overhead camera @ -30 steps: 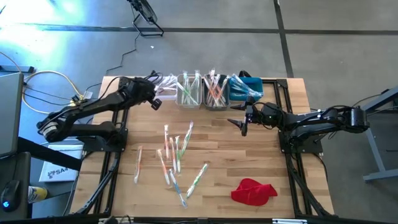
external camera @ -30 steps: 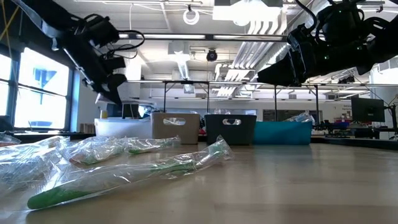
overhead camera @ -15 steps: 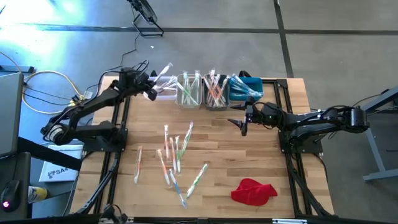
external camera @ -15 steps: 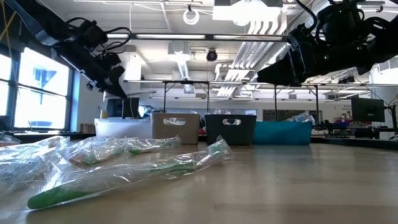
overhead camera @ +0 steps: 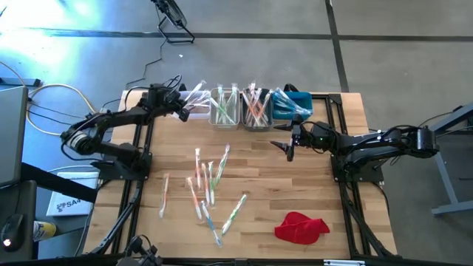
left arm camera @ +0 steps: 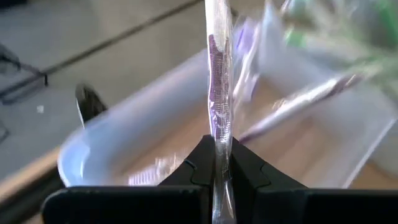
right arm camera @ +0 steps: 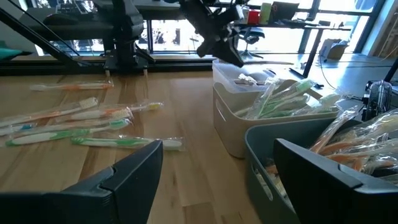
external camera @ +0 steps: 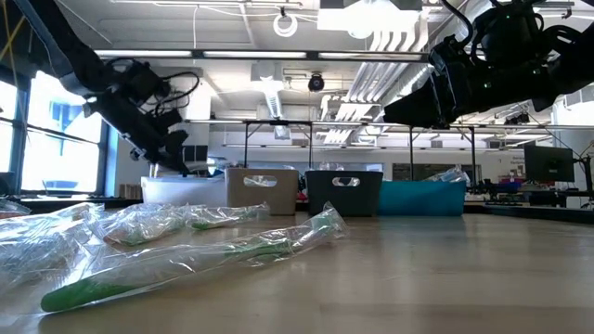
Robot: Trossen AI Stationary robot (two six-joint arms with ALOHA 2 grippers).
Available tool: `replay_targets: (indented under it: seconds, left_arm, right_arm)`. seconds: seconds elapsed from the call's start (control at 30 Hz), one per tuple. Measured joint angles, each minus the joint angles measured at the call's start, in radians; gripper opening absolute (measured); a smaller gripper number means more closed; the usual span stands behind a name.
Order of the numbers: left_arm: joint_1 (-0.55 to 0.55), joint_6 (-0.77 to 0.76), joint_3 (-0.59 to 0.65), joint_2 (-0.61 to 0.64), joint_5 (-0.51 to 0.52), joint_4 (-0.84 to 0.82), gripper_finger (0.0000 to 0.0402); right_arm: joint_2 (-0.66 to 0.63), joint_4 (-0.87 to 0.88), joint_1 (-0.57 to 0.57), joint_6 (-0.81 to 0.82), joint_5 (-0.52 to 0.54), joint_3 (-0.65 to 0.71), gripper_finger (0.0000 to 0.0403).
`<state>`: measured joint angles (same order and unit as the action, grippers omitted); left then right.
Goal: Pick & Place Toothbrushes
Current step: Put the purple toothbrush into the transparent bin, then put the orange toothbrush into the dark green bin
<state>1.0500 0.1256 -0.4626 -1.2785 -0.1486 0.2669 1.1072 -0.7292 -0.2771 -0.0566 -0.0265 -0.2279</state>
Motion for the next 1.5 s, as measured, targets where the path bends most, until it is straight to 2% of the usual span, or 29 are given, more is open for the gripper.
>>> replay_targets:
  seconds: [0.23, 0.57, 1.03, 1.13, 1.37, 1.5]
  left_arm:
    - [0.056, 0.024, 0.007, -0.057, -0.109, 0.044, 0.0017]
    - [0.082, 0.028, 0.007, -0.127, -0.132, 0.081, 0.0017]
    - [0.082, 0.028, 0.007, -0.132, -0.121, 0.079, 0.002]
    - [0.082, 0.025, 0.007, -0.132, -0.121, 0.079, 0.004]
    - [0.082, -0.006, 0.006, -0.133, -0.127, 0.098, 0.013]
    - [0.082, -0.027, -0.012, -0.135, -0.158, 0.097, 0.0153]
  right_arm:
    - [0.0, 0.0, 0.0, 0.0, 0.002, 0.0, 0.0298]
    - [0.0, 0.0, 0.0, 0.0, 0.002, 0.0, 0.0298]
    - [0.0, 0.0, 0.0, 0.0, 0.002, 0.0, 0.0298]
    - [0.0, 0.0, 0.0, 0.0, 0.002, 0.0, 0.0298]
    - [0.0, 0.0, 0.0, 0.0, 0.002, 0.0, 0.0298]
    - [0.0, 0.0, 0.0, 0.0, 0.002, 0.0, 0.0298]
